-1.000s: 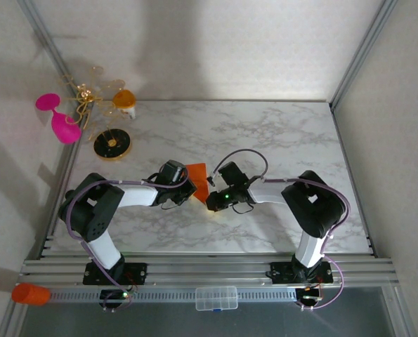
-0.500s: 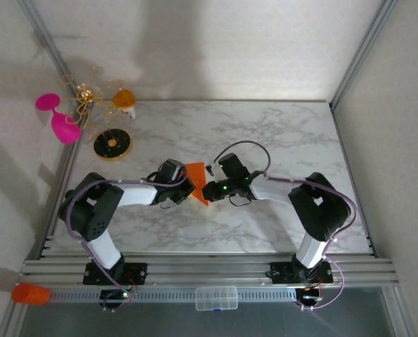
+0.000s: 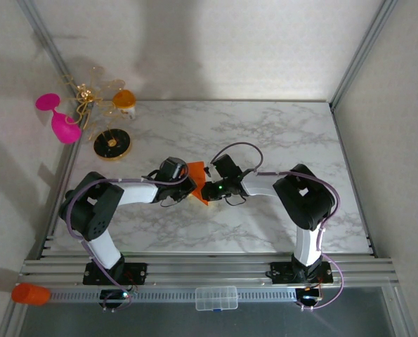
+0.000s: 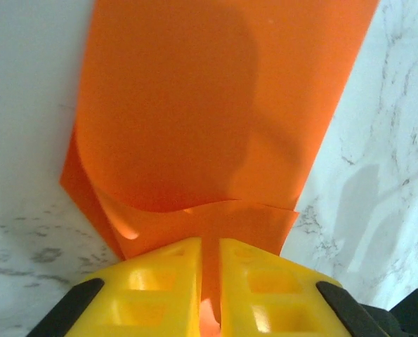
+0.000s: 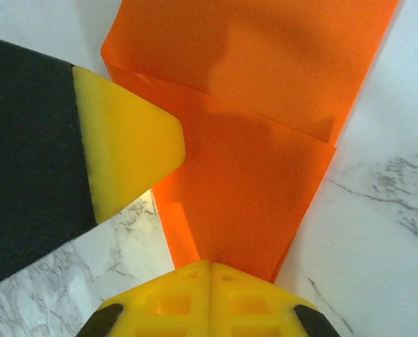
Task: Fold a paper plane with a square sheet of paper (pick it up from the middle)
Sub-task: Third fold the triangle at the center of the table.
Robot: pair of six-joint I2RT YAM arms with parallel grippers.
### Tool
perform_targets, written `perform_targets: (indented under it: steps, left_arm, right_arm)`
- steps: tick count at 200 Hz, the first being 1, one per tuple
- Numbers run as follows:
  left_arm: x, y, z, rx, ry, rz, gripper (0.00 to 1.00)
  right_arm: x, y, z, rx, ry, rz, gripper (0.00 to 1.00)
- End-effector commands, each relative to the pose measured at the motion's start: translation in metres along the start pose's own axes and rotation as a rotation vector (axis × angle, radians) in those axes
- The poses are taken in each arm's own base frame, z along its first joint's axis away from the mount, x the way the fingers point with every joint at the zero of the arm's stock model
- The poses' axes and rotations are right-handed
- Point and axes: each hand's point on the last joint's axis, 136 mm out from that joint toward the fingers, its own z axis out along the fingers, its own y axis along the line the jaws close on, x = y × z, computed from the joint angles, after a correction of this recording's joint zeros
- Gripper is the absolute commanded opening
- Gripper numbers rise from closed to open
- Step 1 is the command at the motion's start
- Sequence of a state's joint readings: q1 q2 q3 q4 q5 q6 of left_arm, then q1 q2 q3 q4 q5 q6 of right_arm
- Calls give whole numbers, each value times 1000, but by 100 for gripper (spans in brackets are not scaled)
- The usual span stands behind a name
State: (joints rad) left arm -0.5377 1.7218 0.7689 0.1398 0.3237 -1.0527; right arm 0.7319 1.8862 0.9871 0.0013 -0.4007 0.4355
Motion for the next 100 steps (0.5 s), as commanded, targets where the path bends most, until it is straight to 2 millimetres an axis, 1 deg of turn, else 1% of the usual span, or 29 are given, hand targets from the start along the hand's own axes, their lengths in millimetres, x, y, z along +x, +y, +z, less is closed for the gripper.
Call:
perform_targets:
  steps: [1, 7, 20, 48, 74, 100]
  left_arm:
    - [3, -23, -10, 27, -8, 117, 18]
    - [5, -26, -11, 31, -12, 134, 18]
    - [8, -25, -10, 26, -16, 149, 17]
    - [14, -14, -3, 13, 0, 133, 14]
    - [14, -2, 2, -24, -3, 127, 12]
    - [15, 11, 7, -64, -7, 114, 11]
  right_arm:
    - [25, -31, 10, 128, 81, 61, 2]
    - [26, -32, 10, 130, 83, 64, 2]
    - [28, -33, 11, 134, 89, 73, 2]
    - [30, -35, 11, 146, 96, 83, 1]
    - [32, -38, 11, 155, 104, 92, 1]
    - [35, -41, 11, 170, 110, 99, 1]
